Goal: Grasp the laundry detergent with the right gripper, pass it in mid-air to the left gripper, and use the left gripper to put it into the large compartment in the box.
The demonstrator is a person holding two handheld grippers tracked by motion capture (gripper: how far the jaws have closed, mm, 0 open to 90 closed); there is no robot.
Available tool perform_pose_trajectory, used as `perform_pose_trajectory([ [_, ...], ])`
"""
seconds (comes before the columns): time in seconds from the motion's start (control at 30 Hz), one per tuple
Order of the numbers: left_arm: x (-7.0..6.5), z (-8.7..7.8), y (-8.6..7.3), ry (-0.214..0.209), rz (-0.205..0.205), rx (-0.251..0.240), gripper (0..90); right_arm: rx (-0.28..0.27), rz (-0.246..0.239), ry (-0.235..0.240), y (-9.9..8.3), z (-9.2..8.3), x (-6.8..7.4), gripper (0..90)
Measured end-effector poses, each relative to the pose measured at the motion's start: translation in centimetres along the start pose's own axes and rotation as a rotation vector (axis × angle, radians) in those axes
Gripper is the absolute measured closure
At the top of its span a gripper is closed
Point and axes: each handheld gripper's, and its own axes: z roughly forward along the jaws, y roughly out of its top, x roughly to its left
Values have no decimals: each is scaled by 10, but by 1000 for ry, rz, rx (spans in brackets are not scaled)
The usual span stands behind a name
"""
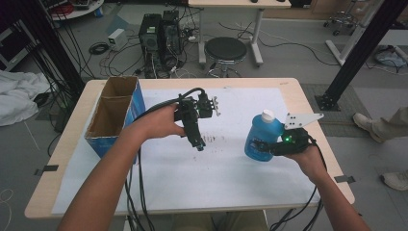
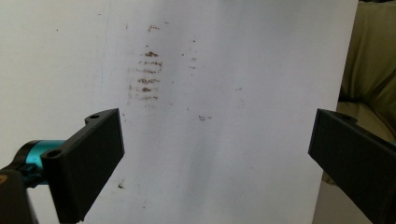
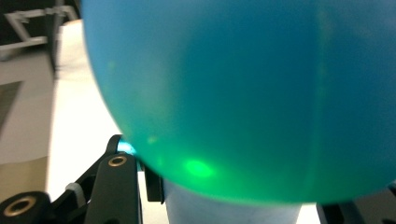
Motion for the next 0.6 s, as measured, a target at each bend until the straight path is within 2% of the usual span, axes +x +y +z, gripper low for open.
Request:
perform_pose_trajectory([
  [0.17,0,-5,3,-8,22,-5,34,-12,-12,91,3,5,1,454],
  [0.33,-1,-11,6,-8,26,-14,34,-18,-34,172,12,11,4,454],
  [0.6,-7,-17,8,-16,37,-20,34,0,-91,252,30,25,16,453],
])
